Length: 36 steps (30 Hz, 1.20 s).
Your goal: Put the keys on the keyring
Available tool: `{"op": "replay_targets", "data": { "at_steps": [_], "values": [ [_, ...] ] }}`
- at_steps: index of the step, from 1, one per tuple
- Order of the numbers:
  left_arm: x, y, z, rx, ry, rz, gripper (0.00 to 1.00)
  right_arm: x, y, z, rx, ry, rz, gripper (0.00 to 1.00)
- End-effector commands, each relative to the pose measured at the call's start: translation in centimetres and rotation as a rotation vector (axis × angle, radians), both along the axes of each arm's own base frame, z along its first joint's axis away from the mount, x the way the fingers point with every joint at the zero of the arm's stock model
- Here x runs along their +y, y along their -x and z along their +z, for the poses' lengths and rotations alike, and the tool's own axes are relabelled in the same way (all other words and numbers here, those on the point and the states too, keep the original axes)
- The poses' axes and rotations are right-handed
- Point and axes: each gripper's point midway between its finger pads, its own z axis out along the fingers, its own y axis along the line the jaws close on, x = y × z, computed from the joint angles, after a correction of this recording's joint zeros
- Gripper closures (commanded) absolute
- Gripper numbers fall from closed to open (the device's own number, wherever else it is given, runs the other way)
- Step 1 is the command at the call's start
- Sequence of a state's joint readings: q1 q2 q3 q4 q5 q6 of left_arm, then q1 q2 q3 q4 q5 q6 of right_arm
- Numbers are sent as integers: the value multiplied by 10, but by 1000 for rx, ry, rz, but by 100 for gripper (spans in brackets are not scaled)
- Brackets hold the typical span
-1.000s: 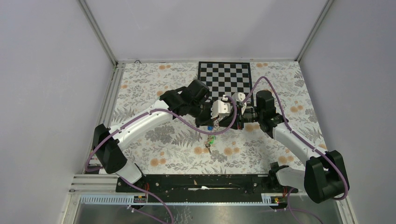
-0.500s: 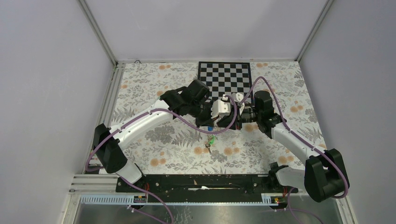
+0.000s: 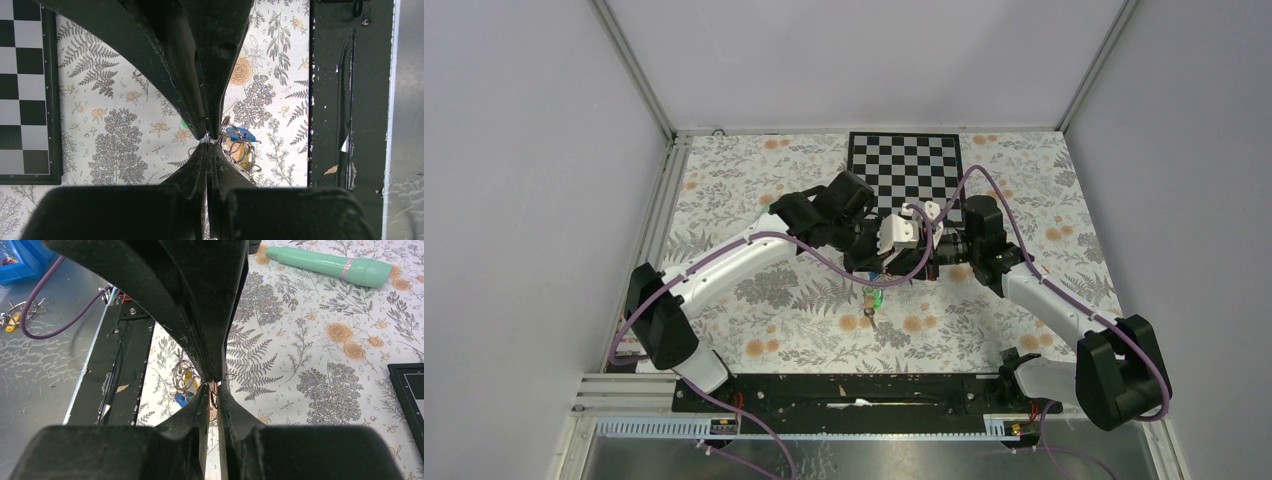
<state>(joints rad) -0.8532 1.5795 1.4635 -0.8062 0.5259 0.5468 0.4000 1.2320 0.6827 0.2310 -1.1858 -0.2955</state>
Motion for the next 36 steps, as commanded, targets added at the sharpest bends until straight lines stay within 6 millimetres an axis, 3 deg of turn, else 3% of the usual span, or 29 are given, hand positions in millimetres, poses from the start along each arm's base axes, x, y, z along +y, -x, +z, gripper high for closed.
{"op": "replay_targets", "data": {
  "at_steps": [1,5,8,13,20,24,29,36],
  "values": [
    [-17,-9,28,-46,101,-11,100,7,-1,11,-40,-24,23,85],
    [-17,-9,27,-44,100,-11,100,8,0,11,-38,-27,30,90],
    [-17,-9,27,-45,99,-11,100,8,1,13,-38,-33,34,100],
    [-14,-11,29,-40,111,-7,100,8,1,25,-72,-54,45,100],
    [-4,-17,51,-64,260,-39,72,9,0,57,-89,-118,71,100],
    [5,-22,65,-103,367,-66,61,8,1,78,-81,-181,89,100],
    [15,-21,79,-100,454,-125,59,4,5,92,-88,-224,105,100],
    [16,-10,78,-86,501,-205,59,2,8,93,-89,-241,98,100]
  ]
}}
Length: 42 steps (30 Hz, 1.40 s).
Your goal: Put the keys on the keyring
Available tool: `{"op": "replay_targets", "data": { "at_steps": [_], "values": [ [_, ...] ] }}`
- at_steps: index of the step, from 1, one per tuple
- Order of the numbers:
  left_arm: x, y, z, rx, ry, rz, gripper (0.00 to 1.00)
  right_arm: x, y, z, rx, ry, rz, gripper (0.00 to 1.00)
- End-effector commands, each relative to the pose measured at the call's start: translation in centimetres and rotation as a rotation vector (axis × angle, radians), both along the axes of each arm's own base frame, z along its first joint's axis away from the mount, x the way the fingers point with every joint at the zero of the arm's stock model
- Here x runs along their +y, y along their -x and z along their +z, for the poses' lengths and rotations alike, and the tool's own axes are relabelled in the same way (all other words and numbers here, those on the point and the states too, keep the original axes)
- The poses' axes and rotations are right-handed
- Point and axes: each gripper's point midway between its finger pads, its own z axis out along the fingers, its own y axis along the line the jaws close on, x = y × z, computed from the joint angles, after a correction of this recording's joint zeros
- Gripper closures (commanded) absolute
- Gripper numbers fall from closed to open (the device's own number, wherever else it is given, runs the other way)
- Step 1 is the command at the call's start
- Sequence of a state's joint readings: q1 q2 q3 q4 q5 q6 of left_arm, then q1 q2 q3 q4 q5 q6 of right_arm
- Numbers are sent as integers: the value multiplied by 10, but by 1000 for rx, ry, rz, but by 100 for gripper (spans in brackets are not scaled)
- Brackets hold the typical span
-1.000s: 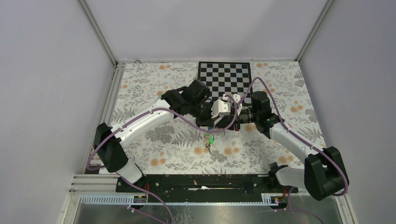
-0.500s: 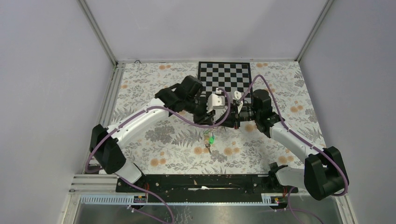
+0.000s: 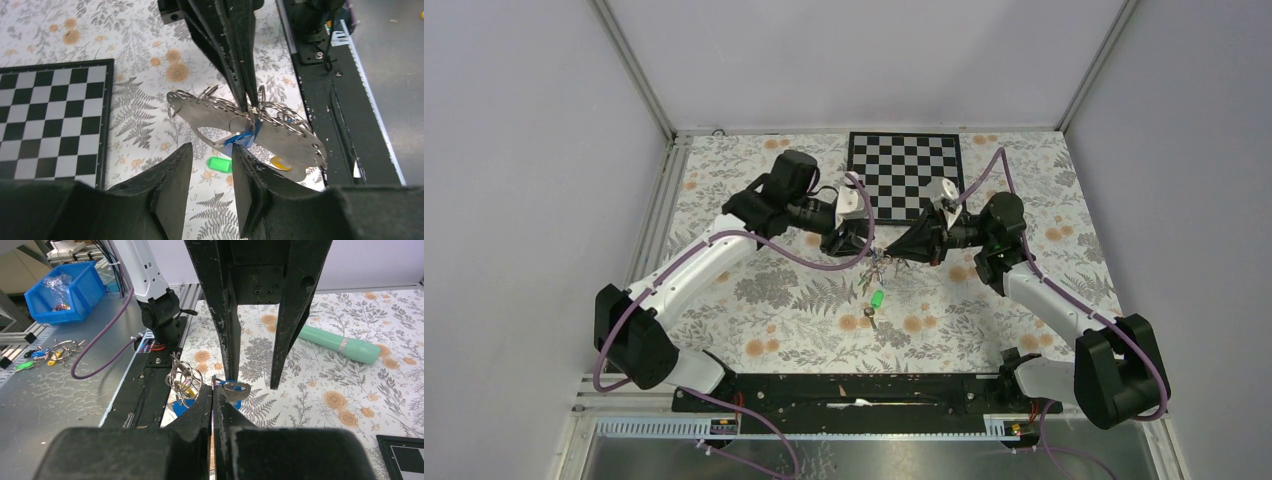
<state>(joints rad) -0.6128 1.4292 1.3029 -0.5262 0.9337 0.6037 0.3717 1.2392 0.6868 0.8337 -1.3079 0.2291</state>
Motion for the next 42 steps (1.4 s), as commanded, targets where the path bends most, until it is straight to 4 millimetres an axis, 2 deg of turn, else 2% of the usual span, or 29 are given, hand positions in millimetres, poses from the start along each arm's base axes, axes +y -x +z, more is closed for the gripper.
{"op": "replay_targets", "data": {
  "at_steps": [1,3,9,15,21,28,31,36,42],
  "values": [
    [-6,18,20,-45,113,-123,59,-3,6,15,-63,-41,20,100],
    [-6,21,19,-27,126,-131,62,-3,6,14,-57,-42,16,100],
    [-9,25,15,15,140,-146,77,-2,2,10,-39,-42,-4,100],
    [-12,28,3,66,126,-159,99,-2,0,11,-38,-46,-17,100],
    [-21,34,-12,89,92,-158,100,-1,-7,11,-26,-55,-60,100],
    [-28,27,-9,94,89,-112,100,-1,-14,-4,-12,-26,-97,100],
    [-25,21,-7,71,84,-80,93,-2,-12,-12,-18,0,-90,100],
    [-17,10,2,11,84,-30,73,-6,-6,-28,-39,47,-52,100],
    [-13,18,3,-47,86,-87,59,-7,-1,-32,-73,47,-20,100]
  ]
}}
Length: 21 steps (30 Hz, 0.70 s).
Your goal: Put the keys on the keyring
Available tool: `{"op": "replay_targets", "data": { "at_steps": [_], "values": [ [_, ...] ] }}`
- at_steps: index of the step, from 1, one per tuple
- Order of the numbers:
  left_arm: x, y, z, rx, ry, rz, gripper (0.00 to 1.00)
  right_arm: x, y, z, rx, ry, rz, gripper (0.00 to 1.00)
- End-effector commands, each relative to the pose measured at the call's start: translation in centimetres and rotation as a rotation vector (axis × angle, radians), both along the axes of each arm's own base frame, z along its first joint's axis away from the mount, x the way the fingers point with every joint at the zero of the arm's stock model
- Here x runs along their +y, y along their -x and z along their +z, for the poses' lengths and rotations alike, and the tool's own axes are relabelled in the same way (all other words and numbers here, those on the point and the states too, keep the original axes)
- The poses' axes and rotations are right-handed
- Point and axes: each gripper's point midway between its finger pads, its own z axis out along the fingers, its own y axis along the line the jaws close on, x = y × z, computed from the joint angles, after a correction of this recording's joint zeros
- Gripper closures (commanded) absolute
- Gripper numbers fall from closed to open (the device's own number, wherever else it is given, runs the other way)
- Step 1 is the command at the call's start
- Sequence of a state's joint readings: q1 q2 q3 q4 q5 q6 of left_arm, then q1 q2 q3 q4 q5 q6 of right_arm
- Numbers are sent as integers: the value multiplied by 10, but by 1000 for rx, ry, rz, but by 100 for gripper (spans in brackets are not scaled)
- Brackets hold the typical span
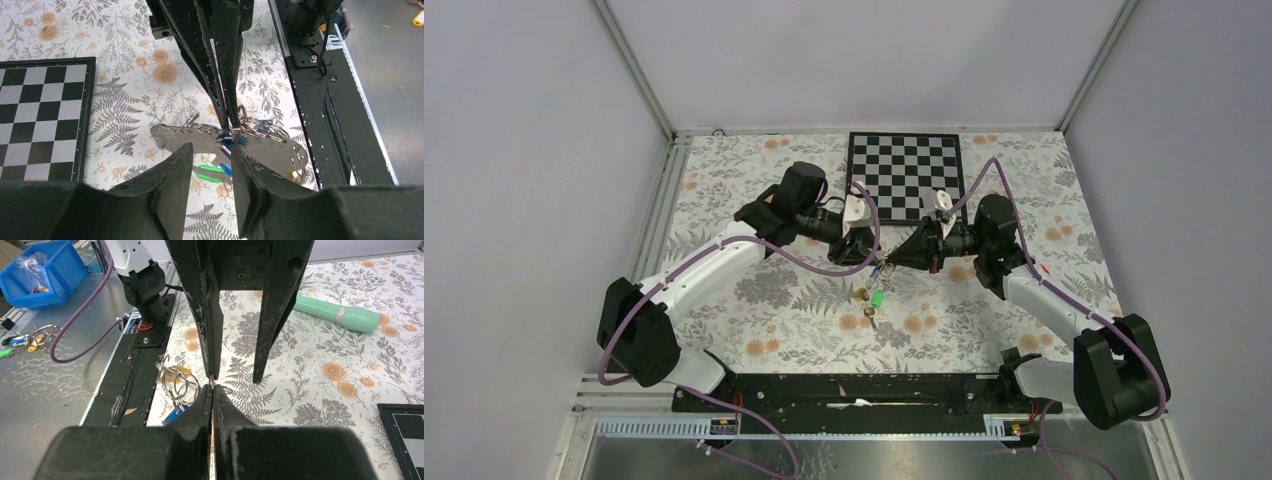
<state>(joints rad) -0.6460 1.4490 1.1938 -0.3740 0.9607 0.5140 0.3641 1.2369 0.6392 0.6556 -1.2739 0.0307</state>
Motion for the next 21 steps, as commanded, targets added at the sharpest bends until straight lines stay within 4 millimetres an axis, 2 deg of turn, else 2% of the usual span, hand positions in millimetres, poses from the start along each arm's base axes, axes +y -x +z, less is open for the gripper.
{"op": "replay_targets", "data": {
  "at_steps": [1,21],
  "values": [
    [1,7,28,-133,72,-67,58,-3,4,6,-84,-13,29,100],
    [-12,11,19,-141,55,-89,66,-2,2,8,-50,-21,8,100]
  ]
}}
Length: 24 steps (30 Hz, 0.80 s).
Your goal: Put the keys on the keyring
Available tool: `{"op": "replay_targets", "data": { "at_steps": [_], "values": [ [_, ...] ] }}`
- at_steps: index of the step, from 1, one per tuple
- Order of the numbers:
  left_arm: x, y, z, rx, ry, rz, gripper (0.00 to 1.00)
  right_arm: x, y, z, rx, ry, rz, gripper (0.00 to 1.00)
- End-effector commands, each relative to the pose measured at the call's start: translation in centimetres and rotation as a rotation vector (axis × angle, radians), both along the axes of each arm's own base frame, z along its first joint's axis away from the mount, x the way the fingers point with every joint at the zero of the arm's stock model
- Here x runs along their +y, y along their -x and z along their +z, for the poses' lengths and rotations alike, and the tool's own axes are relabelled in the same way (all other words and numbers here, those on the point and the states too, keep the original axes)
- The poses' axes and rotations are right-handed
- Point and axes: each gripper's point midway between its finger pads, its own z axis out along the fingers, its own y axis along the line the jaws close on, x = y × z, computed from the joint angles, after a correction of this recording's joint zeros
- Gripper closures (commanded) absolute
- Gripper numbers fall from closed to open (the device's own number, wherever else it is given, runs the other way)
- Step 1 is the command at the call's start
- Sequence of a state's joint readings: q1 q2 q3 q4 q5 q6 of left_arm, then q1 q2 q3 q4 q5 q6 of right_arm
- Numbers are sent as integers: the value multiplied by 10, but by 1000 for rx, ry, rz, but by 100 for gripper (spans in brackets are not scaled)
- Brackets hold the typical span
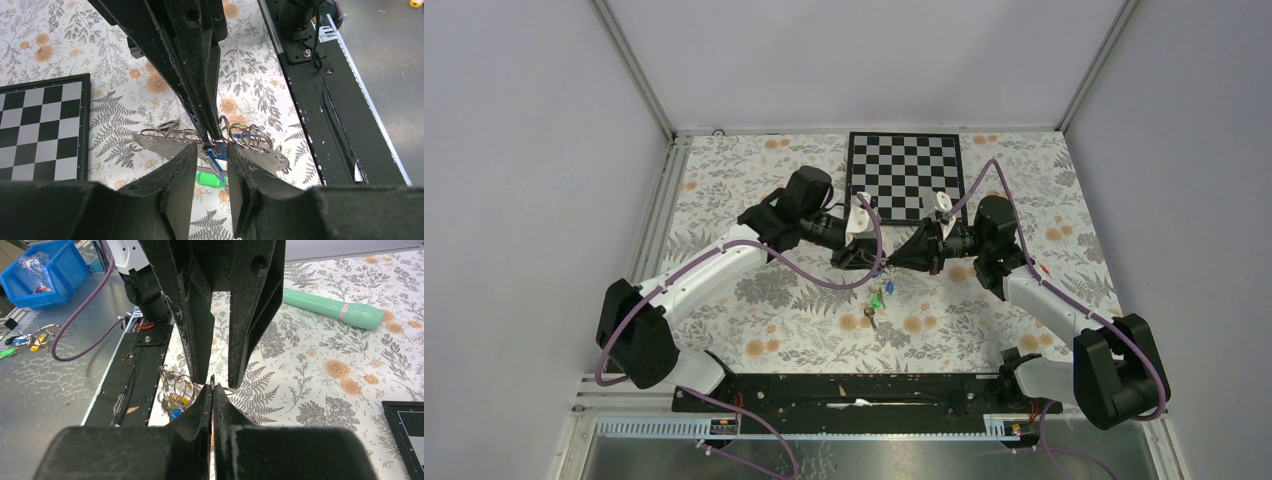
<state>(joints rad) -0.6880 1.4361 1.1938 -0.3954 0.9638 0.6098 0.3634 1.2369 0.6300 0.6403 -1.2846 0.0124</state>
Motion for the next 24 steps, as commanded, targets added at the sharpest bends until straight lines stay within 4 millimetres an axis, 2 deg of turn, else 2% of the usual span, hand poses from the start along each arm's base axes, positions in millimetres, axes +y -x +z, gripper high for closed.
{"op": "replay_targets", "data": {
  "at_steps": [1,9,18,24],
  "values": [
    [-6,-3,17,-56,45,-10,66,-1,-1,13,-54,-29,-2,100],
    [-8,-10,14,-53,37,24,79,-1,0,13,-47,-29,0,100],
    [-6,-17,12,-66,27,72,80,-1,1,14,-46,-31,8,100],
    [-7,-20,8,-59,30,91,86,-2,2,16,-48,-34,9,100]
  ]
}}
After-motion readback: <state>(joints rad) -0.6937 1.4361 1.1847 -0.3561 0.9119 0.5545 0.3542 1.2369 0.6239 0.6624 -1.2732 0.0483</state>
